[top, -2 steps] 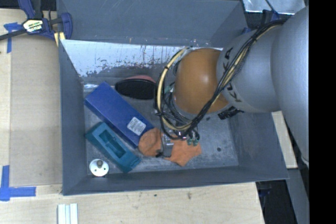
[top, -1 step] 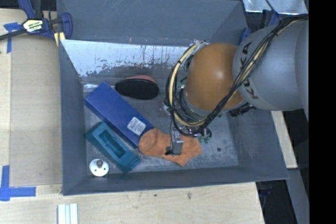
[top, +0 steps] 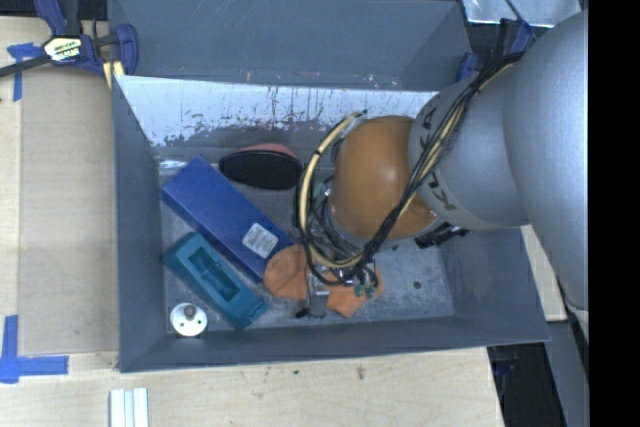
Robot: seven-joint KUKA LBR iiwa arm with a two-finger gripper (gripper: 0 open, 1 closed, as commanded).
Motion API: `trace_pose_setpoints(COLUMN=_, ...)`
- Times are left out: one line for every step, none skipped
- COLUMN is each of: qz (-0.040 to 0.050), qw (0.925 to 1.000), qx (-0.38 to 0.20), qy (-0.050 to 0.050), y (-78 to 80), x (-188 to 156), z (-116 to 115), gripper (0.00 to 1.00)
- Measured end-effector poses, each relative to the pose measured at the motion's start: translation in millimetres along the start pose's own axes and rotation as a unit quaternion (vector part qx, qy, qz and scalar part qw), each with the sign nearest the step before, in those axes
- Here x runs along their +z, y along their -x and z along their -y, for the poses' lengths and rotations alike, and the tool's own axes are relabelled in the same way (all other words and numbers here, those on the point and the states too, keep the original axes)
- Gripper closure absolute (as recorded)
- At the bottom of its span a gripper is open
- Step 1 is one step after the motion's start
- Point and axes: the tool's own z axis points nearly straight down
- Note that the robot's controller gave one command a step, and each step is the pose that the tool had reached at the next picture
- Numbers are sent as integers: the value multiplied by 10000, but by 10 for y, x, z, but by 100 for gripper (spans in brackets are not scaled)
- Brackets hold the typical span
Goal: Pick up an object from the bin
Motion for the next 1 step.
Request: trace_pose_setpoints(qz=11, qw=10000, qx=10, qy=2, y=-162, x=-23, z=32, gripper=100)
